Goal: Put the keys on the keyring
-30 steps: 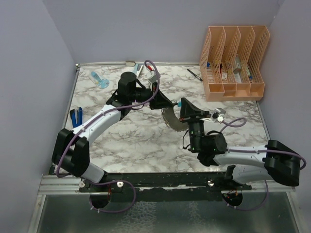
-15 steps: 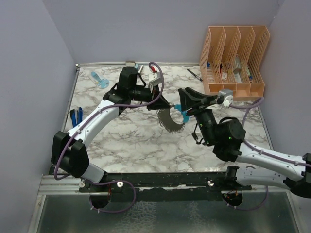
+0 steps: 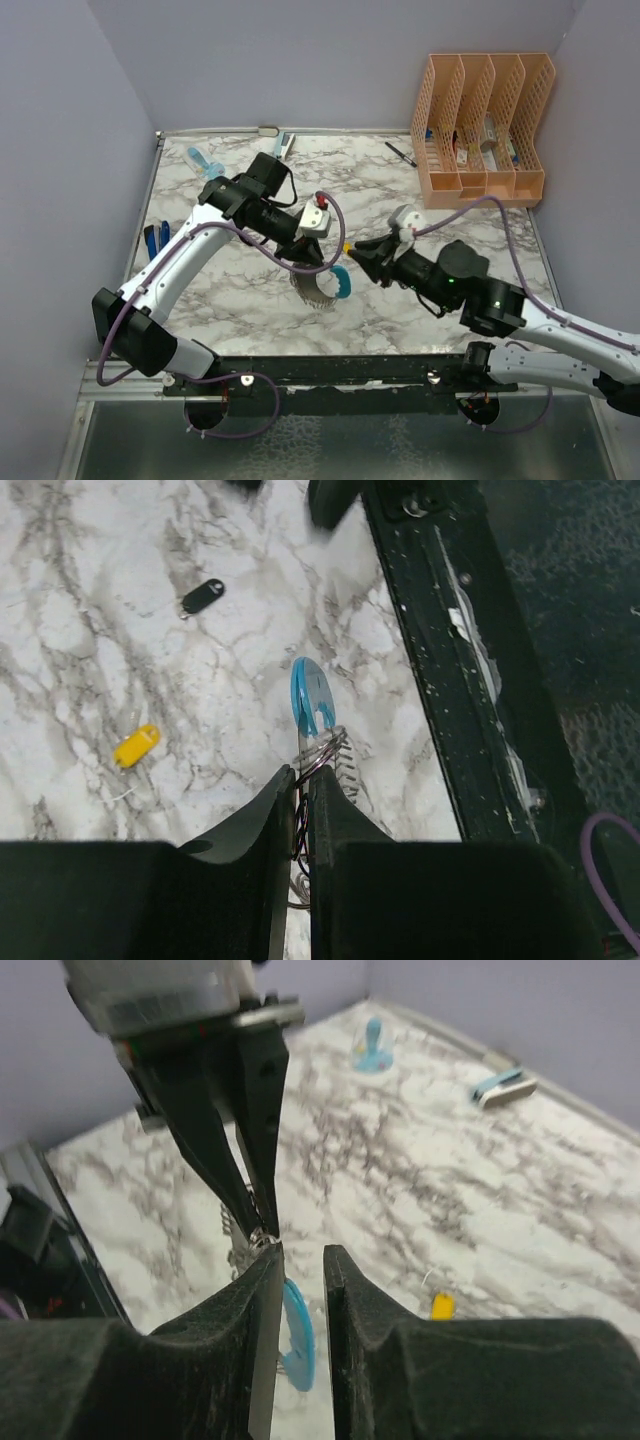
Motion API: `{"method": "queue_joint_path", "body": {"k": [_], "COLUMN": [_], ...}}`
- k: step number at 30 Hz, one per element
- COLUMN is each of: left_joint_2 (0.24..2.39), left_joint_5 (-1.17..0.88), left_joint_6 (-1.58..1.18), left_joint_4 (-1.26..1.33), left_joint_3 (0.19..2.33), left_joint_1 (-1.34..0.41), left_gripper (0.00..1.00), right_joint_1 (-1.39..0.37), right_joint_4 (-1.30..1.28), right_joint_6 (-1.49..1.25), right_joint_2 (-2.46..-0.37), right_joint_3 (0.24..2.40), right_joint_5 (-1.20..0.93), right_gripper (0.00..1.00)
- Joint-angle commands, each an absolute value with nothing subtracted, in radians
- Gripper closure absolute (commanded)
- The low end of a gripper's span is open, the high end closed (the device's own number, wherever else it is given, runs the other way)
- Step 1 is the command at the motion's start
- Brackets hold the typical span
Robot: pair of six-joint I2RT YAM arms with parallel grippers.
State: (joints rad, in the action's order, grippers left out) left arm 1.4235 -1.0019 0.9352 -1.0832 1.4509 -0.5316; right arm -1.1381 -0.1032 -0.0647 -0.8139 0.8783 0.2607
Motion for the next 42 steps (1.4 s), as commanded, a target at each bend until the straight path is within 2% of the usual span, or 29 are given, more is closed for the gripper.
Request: {"method": "queue_joint_path", "body": {"k": [1,9,18,30,32,36,42], "left_joint_2": [1.411,1.319,1.321,1.353,1.35,1.344,1.342], "left_joint_5": [-0.99,-0.956,-0.952,-0.979,-0.98,-0.988,-1.017], "left_joint_6": [1.092,0.943,0.886,0.842,0.841,0.839,0.824], "left_joint_4": [-1.253,-1.037,-0.985,-0.957,-0.959,-0.963,-0.967], "left_joint_3": [1.449,1.329,1.306,1.323,1.325,1.326,1.339], "left_joint_1": [-0.582,-0.604,-0.604,-0.604,-0.604,-0.604,-0.604], "left_gripper": [1.0,1.0,1.0,1.0,1.0,1.0,1.0], "right_joint_1": [-1.143,-1.142,-1.142,-1.142,-1.143,-1.143,-1.143], "right_joint_4": [-0.171,-0.127,-0.097,-0.05,-0.043,-0.03,-0.015], "right_joint_6": [-0.086,-0.077,-0.116,-0.103,-0.104,-0.11,-0.104], "right_joint_2": [-0.894,-1.011,-0.956,-1.024,-1.017,-0.993,-0.962], "right_joint_3": [0.823,0.839,0.795,0.799,0.794,0.779,0.761], "right_joint_5": [0.115,0.026,0.0,0.002,0.011,0.051,0.076], "right_gripper": [0.76,0.75,0.76,0.77,0.8,0.95,0.99]}}
